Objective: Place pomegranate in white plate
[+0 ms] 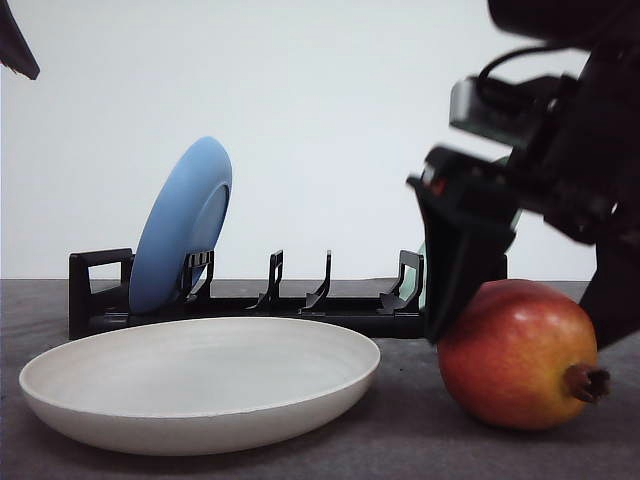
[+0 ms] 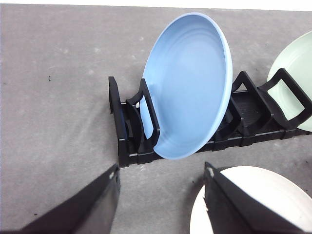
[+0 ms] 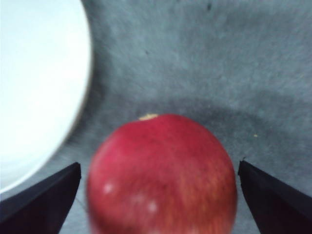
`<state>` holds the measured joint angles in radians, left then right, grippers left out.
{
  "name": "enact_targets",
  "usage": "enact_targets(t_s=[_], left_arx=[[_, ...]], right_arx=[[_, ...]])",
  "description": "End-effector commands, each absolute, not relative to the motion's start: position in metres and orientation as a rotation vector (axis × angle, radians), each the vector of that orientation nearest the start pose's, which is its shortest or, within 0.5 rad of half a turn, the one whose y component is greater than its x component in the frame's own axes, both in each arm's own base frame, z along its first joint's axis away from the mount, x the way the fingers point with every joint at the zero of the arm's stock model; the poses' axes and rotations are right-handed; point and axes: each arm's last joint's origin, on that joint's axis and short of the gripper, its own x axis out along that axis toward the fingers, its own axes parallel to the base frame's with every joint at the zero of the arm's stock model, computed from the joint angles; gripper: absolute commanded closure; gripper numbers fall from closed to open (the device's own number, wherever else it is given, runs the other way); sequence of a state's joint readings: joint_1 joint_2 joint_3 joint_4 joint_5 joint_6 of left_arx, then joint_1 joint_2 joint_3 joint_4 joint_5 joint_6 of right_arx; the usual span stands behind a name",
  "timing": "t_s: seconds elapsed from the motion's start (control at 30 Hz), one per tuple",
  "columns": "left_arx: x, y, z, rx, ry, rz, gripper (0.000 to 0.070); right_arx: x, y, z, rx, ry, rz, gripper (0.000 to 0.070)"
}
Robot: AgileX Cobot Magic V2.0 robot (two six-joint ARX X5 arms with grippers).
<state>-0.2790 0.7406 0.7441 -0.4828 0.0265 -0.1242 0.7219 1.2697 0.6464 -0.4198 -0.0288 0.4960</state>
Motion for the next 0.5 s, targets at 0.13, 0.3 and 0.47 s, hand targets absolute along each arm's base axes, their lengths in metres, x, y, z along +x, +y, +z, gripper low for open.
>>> enact_targets(t_s=[0.13, 0.3, 0.47], left_arx=[[0.151, -0.044, 0.299, -0.054, 0.488, -0.277, 0.0386], [0.151, -0.044, 0.299, -0.054, 0.488, -0.277, 0.0386], [0.151, -0.044, 0.299, -0.054, 0.488, -0.276, 0.0386]], right_arx=[[0.171, 0.155, 0.174, 0.045, 1.150, 0.415, 0.0127], [0.170, 0.154, 0.180, 0.040, 1.152, 0.418, 0.0171], [0.172, 0.156, 0.197, -0.023, 1.179, 0.452, 0.0171]])
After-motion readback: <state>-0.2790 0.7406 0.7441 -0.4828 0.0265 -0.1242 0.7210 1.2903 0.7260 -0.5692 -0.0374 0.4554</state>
